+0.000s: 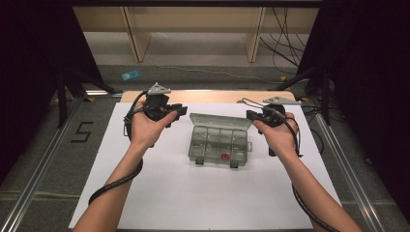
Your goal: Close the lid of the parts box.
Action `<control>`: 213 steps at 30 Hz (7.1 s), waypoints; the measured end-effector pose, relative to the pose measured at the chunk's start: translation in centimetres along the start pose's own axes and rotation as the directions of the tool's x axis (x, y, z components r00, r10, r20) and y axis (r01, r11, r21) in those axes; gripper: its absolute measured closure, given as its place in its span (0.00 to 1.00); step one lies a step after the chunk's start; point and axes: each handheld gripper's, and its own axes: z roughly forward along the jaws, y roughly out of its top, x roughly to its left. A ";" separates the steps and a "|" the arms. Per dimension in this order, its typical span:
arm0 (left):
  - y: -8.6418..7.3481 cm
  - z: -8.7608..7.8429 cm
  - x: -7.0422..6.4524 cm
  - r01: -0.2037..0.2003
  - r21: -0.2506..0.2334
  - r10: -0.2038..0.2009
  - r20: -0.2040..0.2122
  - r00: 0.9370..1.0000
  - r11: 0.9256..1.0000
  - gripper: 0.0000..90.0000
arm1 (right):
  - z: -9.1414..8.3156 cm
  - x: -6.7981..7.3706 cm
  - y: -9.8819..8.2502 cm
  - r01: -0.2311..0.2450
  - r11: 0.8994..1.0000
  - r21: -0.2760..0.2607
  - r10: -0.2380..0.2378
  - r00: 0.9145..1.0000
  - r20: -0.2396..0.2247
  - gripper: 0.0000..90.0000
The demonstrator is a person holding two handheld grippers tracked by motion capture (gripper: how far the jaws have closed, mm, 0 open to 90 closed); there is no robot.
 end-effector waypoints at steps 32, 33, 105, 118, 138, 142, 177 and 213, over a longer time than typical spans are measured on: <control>-0.6 2.1 -0.6 -0.036 0.059 0.038 -0.031 0.999 0.998 1.00 | -0.2 0.1 -0.4 0.004 0.999 0.040 -0.004 1.000 -0.023 1.00; -0.6 2.1 -0.6 -0.038 0.061 0.040 -0.032 0.999 0.997 1.00 | -0.2 0.1 -0.4 0.003 0.999 0.041 -0.002 1.000 -0.025 1.00; -1.6 3.4 -1.8 -0.106 0.286 0.110 0.002 0.994 0.952 1.00 | 0.2 0.4 -1.6 0.009 0.977 0.214 0.014 0.994 -0.106 1.00; -2.0 3.8 -1.8 -0.117 0.334 0.116 0.024 0.993 0.935 1.00 | 0.4 0.5 -2.0 0.011 0.975 0.220 0.013 0.994 -0.108 1.00; -2.7 4.5 -1.8 -0.127 0.415 0.113 0.059 0.992 0.901 1.00 | 0.9 0.7 -2.8 0.051 0.949 0.311 -0.010 0.991 -0.134 1.00; -2.8 4.7 -1.9 -0.138 0.433 0.121 0.065 0.990 0.891 1.00 | 1.0 0.7 -2.9 0.061 0.946 0.318 -0.015 0.990 -0.143 1.00; -3.7 5.6 -2.1 -0.139 0.473 0.119 0.072 0.990 0.870 1.00 | 1.7 0.9 -3.8 0.079 0.926 0.370 -0.025 0.989 -0.148 1.00; -4.5 6.4 -2.0 -0.149 0.504 0.127 0.079 0.989 0.851 1.00 | 2.1 0.9 -4.5 0.098 0.911 0.400 -0.036 0.987 -0.158 1.00</control>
